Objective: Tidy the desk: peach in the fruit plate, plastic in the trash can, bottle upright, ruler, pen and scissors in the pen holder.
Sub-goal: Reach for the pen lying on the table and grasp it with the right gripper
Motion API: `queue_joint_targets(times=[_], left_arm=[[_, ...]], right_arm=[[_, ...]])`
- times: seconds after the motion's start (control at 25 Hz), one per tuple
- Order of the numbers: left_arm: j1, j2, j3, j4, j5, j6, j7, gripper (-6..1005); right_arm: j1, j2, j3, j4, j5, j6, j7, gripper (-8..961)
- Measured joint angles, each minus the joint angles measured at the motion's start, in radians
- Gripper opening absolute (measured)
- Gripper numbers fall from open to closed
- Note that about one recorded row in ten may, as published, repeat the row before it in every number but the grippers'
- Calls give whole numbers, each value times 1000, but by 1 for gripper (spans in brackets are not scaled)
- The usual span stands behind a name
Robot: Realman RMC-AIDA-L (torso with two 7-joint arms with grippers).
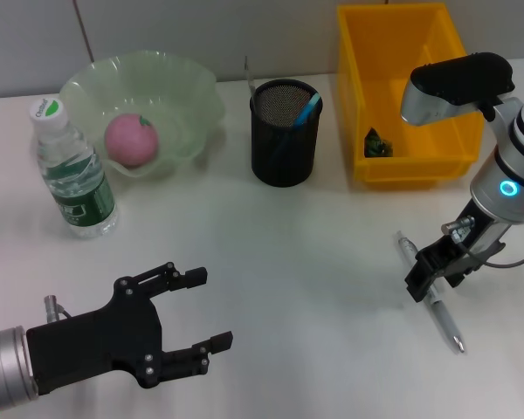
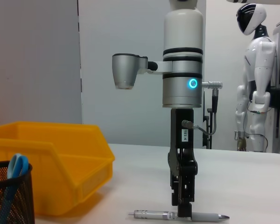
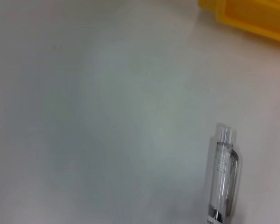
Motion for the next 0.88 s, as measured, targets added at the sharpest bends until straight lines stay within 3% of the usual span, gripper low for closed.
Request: queue_joint_targets(times=[0.88], left_arm=[[2, 1, -1, 1, 0, 5, 0, 803]], right_arm=[[6, 1, -39, 20, -3, 0, 6, 446]])
